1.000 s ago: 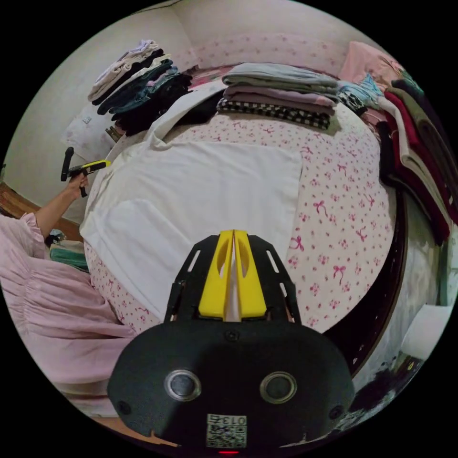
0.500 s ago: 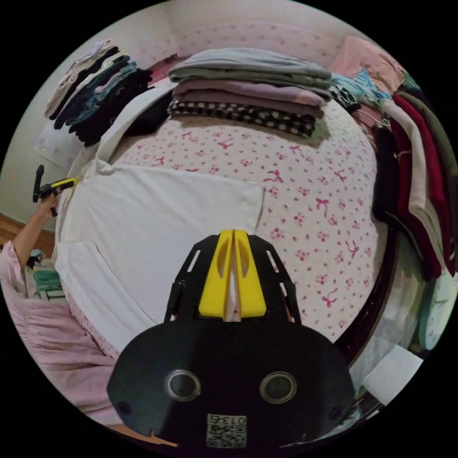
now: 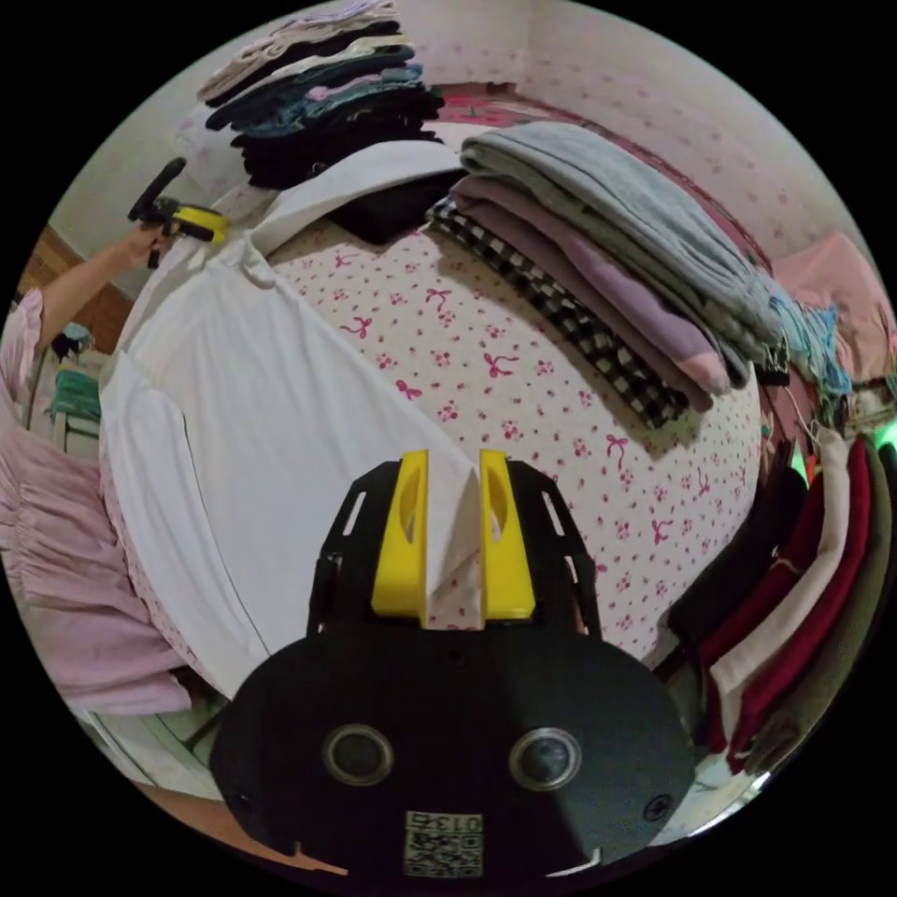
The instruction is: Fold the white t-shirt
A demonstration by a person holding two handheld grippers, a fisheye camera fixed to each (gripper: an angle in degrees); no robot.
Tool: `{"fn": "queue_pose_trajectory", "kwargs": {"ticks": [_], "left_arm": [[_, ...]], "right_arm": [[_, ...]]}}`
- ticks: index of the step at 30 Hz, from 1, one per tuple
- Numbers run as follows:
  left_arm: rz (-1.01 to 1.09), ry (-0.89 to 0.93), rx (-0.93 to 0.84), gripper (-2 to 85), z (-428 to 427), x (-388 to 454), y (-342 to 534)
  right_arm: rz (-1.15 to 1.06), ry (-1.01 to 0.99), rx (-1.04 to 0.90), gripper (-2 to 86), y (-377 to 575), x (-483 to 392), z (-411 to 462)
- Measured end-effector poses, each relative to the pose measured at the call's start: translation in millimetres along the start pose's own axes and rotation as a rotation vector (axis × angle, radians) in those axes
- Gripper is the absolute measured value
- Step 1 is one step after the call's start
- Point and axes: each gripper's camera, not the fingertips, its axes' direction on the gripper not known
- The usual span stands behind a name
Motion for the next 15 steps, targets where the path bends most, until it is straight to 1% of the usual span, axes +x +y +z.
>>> {"fn": "queue_pose_trajectory", "kwargs": {"ticks": [4, 6, 8, 10, 12, 15], "left_arm": [[0.053, -0.005, 0.002, 5.9, 7.6, 9.6, -11.3], [0.066, -0.042, -0.004, 2.6, 9.3, 13.0, -12.4], [0.077, -0.041, -0.019, 1.2, 9.8, 17.0, -13.7], [0.077, -0.059, -0.005, 0.7, 6.1, 21.8, -11.6], [0.076, -0.085, 0.035, 0.4, -2.1, 29.6, -5.3], [0.092, -0.112, 0.124, 0.2, -22.6, 45.9, 14.0]], "right_arm": [[-0.072, -0.018, -0.083, 9.1, -17.6, -7.7, 24.9], [-0.093, -0.048, -0.135, 7.3, -25.0, -11.1, 41.0], [-0.076, -0.093, -0.136, 3.1, -28.9, -10.0, 44.7], [-0.071, -0.111, -0.168, 2.1, -32.7, -12.4, 47.8], [-0.086, -0.084, -0.172, 1.5, -36.2, -25.7, 45.9], [-0.112, 0.014, -0.123, 1.1, -31.2, -55.0, 29.5]]}}
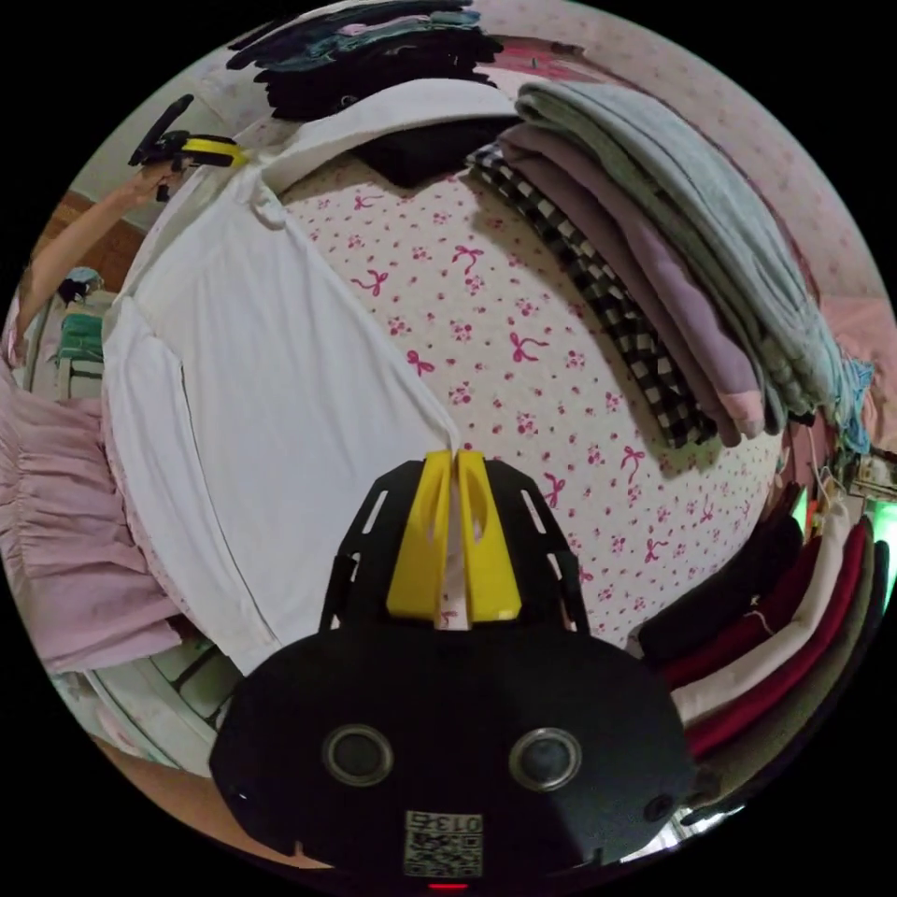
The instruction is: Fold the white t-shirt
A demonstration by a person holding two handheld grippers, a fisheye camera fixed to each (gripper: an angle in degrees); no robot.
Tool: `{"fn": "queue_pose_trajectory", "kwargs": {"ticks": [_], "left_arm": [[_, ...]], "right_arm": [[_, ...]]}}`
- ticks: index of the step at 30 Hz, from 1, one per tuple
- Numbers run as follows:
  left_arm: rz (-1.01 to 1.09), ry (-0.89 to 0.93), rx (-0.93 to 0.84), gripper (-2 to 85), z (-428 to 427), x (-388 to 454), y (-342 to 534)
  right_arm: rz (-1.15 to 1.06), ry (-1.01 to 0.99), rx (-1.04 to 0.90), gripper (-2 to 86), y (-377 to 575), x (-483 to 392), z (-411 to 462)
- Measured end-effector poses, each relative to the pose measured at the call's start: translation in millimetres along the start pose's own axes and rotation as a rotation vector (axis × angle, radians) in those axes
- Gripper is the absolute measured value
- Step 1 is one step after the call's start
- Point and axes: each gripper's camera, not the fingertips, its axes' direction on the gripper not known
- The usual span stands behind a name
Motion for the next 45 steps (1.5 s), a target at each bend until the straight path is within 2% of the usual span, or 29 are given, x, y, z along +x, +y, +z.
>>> {"fn": "queue_pose_trajectory", "kwargs": {"ticks": [5, 9, 13, 16, 20, 25, 32, 38, 45], "left_arm": [[0.054, -0.067, 0.151, 0.2, -56.3, 38.0, 38.5], [0.125, -0.154, 0.19, 0.1, -84.7, 78.0, 70.4], [0.171, -0.218, 0.139, 0.1, -89.6, 115.3, 114.7], [0.153, -0.177, 0.073, 0.1, -76.7, 130.1, 146.8], [0.113, -0.125, -0.035, 0.1, -39.2, 145.2, 178.2], [0.092, -0.14, -0.07, 0.0, -21.4, 151.5, 182.3], [0.095, -0.183, 0.061, 0.1, -67.7, 162.4, 192.4], [0.071, -0.144, -0.062, 0.2, -23.2, 155.3, 201.4], [0.054, -0.127, -0.095, 0.8, -25.1, 144.0, 217.5]], "right_arm": [[0.007, 0.154, 0.134, 0.8, 32.2, -62.2, -40.0], [0.052, 0.264, 0.219, 0.8, 70.7, -127.2, -63.4], [0.078, 0.363, 0.22, 0.7, 99.0, -185.9, -57.1], [0.077, 0.451, 0.154, 0.7, 112.6, -244.3, -25.2], [0.093, 0.481, 0.079, 0.7, 112.4, -280.5, 19.4], [0.141, 0.483, 0.037, 0.7, 102.0, -290.5, 42.7], [0.195, 0.562, 0.132, 0.7, 108.4, -309.8, 3.5], [0.172, 0.479, 0.031, 0.8, 99.7, -308.7, 49.1], [0.192, 0.449, 0.008, 0.7, 107.6, -296.1, 39.3]]}}
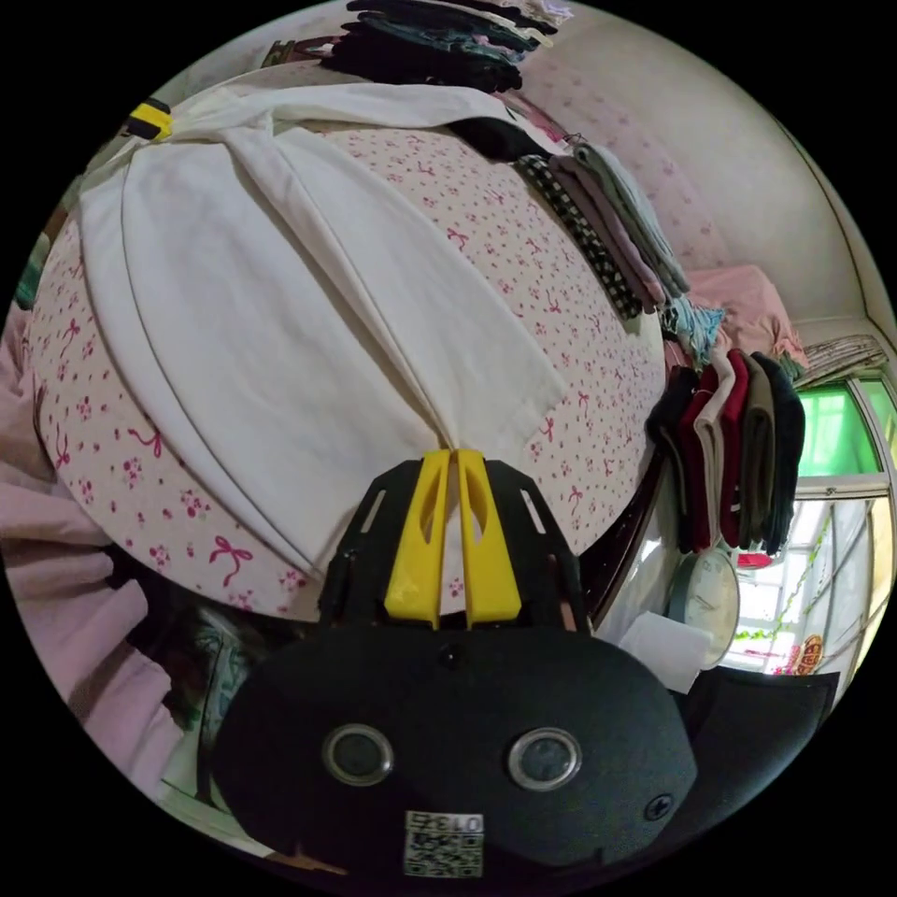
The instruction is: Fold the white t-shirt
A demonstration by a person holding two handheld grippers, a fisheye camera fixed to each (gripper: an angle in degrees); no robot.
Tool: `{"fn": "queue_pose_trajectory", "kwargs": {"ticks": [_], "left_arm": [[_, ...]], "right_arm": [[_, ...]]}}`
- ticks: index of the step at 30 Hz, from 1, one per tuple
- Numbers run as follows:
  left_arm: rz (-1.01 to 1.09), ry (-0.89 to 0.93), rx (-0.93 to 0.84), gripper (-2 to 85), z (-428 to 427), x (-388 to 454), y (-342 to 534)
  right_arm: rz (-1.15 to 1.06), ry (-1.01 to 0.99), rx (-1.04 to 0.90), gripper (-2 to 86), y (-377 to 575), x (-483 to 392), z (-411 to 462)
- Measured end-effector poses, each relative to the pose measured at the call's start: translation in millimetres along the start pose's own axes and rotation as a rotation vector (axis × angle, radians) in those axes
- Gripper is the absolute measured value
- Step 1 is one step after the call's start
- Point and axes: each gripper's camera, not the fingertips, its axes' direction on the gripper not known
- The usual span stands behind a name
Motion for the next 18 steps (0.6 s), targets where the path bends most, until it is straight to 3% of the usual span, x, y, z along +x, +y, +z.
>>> {"fn": "queue_pose_trajectory", "kwargs": {"ticks": [8, 12, 14, 18], "left_arm": [[-0.224, 0.018, 0.131, 0.1, -27.7, -49.8, 27.2], [-0.19, 0.042, 0.11, -0.1, -6.4, -51.4, -11.8], [-0.148, 0.105, 0.008, -0.2, 22.9, -52.4, -25.0], [-0.174, 0.209, 0.049, -0.3, 24.0, -76.5, -4.3]], "right_arm": [[0.238, -0.061, 0.119, 0.3, -16.2, 73.6, -25.4], [0.282, -0.223, 0.234, 0.5, -88.8, 104.8, -23.8], [0.295, -0.28, 0.283, 1.0, -127.0, 115.3, -22.9], [0.309, -0.423, 0.348, 4.8, -212.1, 141.0, -9.9]]}}
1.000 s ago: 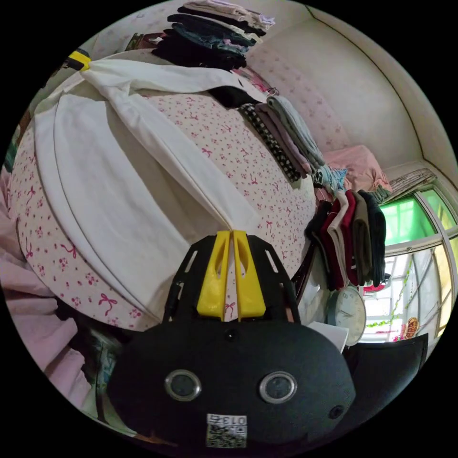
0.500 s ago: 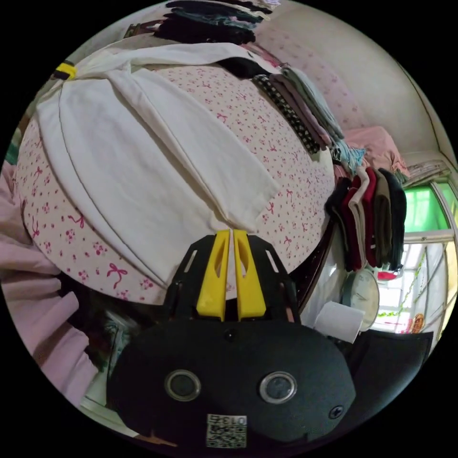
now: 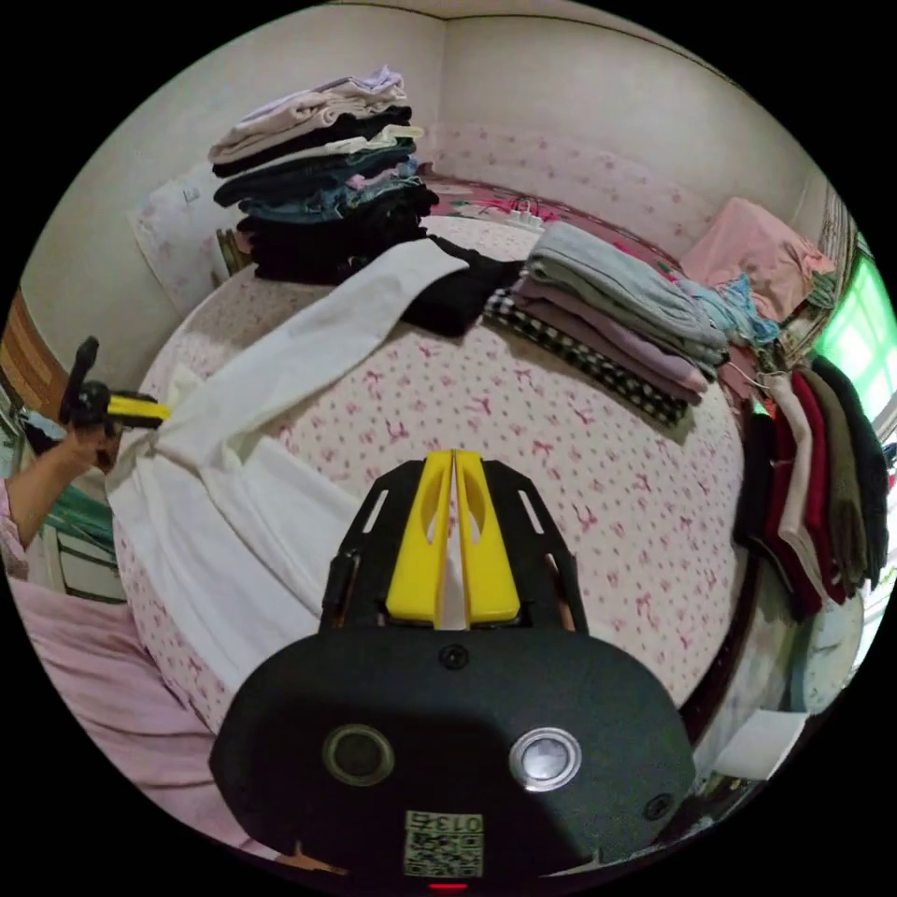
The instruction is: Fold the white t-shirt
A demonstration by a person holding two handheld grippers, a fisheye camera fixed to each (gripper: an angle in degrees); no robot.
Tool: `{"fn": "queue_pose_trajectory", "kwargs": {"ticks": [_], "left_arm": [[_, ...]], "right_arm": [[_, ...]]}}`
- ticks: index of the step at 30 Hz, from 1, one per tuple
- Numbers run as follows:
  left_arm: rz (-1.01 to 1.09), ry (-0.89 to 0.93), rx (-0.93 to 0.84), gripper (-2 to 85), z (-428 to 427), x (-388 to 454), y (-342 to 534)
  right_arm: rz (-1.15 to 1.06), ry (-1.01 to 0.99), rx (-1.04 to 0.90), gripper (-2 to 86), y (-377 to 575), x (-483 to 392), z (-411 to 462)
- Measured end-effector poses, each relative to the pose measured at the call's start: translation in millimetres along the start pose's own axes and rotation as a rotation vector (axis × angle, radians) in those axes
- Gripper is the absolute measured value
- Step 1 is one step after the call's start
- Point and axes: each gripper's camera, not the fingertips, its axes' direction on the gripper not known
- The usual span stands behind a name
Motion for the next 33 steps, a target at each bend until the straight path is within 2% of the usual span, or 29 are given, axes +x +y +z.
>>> {"fn": "queue_pose_trajectory", "kwargs": {"ticks": [2, 4, 6, 10, 14, 16, 20, 22, 26, 33], "left_arm": [[-0.029, -0.034, -0.027, -0.3, -9.8, -11.8, 5.7], [-0.031, -0.084, 0.029, -0.2, -24.1, -10.6, 6.9], [-0.006, -0.061, 0.07, -0.2, -31.3, -4.8, 3.0], [0.047, -0.087, -0.032, -0.3, -8.4, 9.2, -5.0], [0.03, -0.104, 0.005, -0.4, -8.0, 9.0, 0.4], [0.047, -0.126, -0.001, -0.4, -9.5, 11.3, -1.3], [0.056, -0.124, -0.001, -0.3, -13.8, 7.6, -3.4], [0.028, -0.089, 0.01, -0.3, -15.9, 0.6, -2.8], [0.001, -0.058, 0.039, -0.3, -20.0, -7.7, -1.2], [-0.024, -0.009, 0.077, -0.3, -25.0, -19.3, -0.8]], "right_arm": [[0.014, -0.089, 0.001, 6.8, -34.4, 7.7, 17.5], [0.033, -0.164, 0.001, 7.6, -70.2, 16.0, 34.0], [0.044, -0.21, 0.005, 8.5, -118.2, 22.7, 55.0], [0.089, -0.245, -0.013, 9.3, -182.8, 31.7, 82.7], [0.19, -0.211, -0.003, 10.4, -233.1, 45.9, 96.3], [0.246, -0.222, -0.04, 9.8, -246.1, 53.1, 105.6], [0.318, -0.308, -0.086, 2.8, -257.1, 52.9, 112.8], [0.313, -0.36, -0.042, 1.9, -257.1, 45.2, 96.0], [0.154, -0.47, 0.123, 1.2, -253.1, 7.5, 7.2], [-0.411, -0.698, 0.422, 0.8, -195.5, -114.8, -242.8]]}}
